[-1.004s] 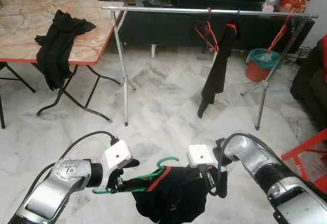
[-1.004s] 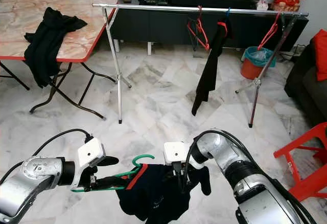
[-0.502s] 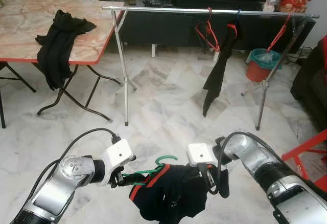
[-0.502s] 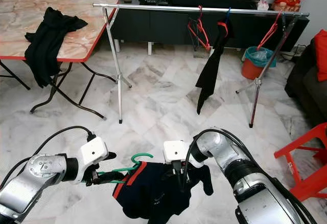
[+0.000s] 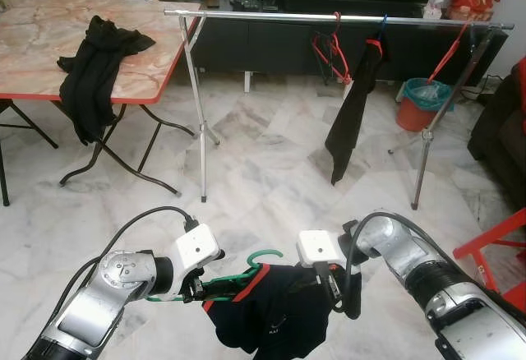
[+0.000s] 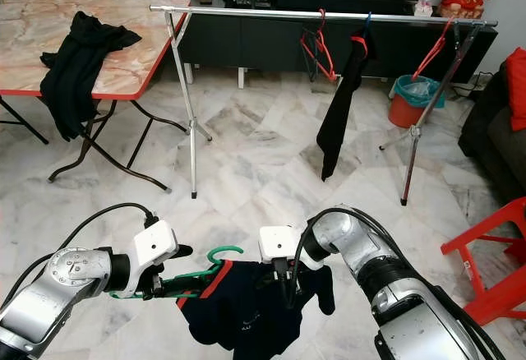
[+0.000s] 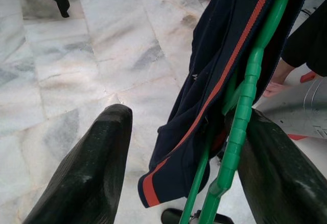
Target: Hang hanger
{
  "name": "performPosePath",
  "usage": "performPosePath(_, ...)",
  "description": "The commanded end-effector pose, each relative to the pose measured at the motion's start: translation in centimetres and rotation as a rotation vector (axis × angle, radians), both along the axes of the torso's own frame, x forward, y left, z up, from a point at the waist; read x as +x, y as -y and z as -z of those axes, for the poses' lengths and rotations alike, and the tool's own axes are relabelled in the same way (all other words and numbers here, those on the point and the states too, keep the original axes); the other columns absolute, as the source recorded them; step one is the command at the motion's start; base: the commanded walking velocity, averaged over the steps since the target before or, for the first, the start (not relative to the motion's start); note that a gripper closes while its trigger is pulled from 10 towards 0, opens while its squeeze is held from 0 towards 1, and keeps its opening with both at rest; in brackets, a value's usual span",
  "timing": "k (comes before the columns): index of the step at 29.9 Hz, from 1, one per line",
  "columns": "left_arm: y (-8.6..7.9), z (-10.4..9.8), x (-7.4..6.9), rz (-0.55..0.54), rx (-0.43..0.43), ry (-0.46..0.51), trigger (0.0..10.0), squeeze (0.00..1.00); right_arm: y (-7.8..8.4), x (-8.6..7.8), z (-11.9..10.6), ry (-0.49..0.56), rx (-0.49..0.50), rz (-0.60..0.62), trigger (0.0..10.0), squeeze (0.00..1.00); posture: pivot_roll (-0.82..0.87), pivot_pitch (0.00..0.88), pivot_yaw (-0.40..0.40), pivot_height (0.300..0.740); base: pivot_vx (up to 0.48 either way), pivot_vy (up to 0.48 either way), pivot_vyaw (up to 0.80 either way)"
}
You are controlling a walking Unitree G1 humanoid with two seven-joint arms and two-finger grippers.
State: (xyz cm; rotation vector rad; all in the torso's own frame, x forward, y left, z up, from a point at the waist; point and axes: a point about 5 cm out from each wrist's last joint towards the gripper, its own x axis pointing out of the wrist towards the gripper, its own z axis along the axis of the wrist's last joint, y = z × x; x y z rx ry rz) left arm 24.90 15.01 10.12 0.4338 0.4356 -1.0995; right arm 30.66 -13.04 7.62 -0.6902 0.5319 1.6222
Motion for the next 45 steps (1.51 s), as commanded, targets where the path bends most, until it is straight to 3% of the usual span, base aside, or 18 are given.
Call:
performPosePath(1, 0.2, -0.4, 0.1, 0.012, -0.012, 0.008, 10.0, 0.0, -0.6, 0.7, -1.2, 0.038, 0.051, -0.005, 0.0, 0.0, 0.11, 0.0, -0.058, 0.74, 0.0, 0.0, 0.0)
performPosePath(10, 0.5, -0.3, -0.8, 0.069, -0.019, -0.046, 10.0, 0.0, -0.6, 0.7, -1.1, 0.039, 0.049, 0.002, 0.0, 0.0, 0.11, 0.0, -0.059, 0.74, 0.0, 0.0, 0.0)
performPosePath(19, 0.8, -0.3, -0.8, 0.056, -0.031, -0.046, 10.0, 0.0, -1.0, 0.8, -1.2, 0.042, 0.062, 0.005, 0.0, 0.0, 0.11, 0.0, -0.059, 0.74, 0.0, 0.0, 0.0)
performPosePath(20, 0.8, -0.3, -0.8, 0.053, -0.032, -0.045, 9.4, 0.0, -1.0, 0.8, -1.2, 0.042, 0.062, 0.005, 0.0, 0.0, 0.11, 0.0, -0.059, 0.74, 0.0, 0.0, 0.0)
performPosePath(21, 0.8, -0.4, -0.7, 0.051, -0.033, -0.041, 9.4, 0.0, -1.0, 0.9, -1.2, 0.042, 0.062, 0.005, 0.0, 0.0, 0.11, 0.0, -0.059, 0.74, 0.0, 0.0, 0.0)
performPosePath(22, 0.8, -0.4, -0.6, 0.041, -0.036, -0.037, 5.4, 0.0, -1.0, 0.9, -1.3, 0.042, 0.063, 0.004, 0.0, 0.0, 0.11, 0.0, -0.059, 0.74, 0.0, 0.0, 0.0)
performPosePath(23, 0.8, -0.4, -0.4, 0.029, -0.039, -0.026, 4.6, 0.0, -1.0, 0.9, -1.3, 0.042, 0.064, 0.003, 0.0, 0.0, 0.11, 0.0, -0.058, 0.74, 0.0, 0.0, 0.0)
performPosePath(24, 0.8, -0.5, -0.3, 0.027, -0.04, -0.023, 4.6, 0.0, -1.0, 0.9, -1.3, 0.042, 0.064, 0.002, 0.0, 0.0, 0.11, 0.0, -0.058, 0.74, 0.0, 0.0, 0.0)
performPosePath(25, 0.8, -0.5, -0.3, 0.024, -0.042, -0.022, 1.9, 0.0, -1.0, 0.9, -1.3, 0.042, 0.063, 0.003, 0.0, 0.0, 0.11, 0.0, -0.058, 0.74, 0.0, 0.0, 0.0)
performPosePath(26, 0.8, -0.5, -0.2, 0.024, -0.043, -0.022, 1.9, 0.0, -1.0, 0.9, -1.3, 0.042, 0.063, 0.003, 0.0, 0.0, 0.11, 0.0, -0.058, 0.74, 0.0, 0.0, 0.0)
performPosePath(27, 0.8, -0.5, -0.3, 0.026, -0.044, -0.023, 0.0, 0.0, -1.0, 0.9, -1.3, 0.042, 0.063, 0.003, 0.0, 0.0, 0.11, 0.0, -0.058, 0.74, 0.0, 0.0, 0.0)
performPosePath(45, 1.2, -0.6, -0.5, 0.043, -0.064, -0.033, 0.0, 0.0, -1.1, 0.7, -0.9, 0.037, 0.065, 0.006, 0.0, 0.0, 0.11, 0.0, -0.059, 0.74, 0.0, 0.0, 0.0)
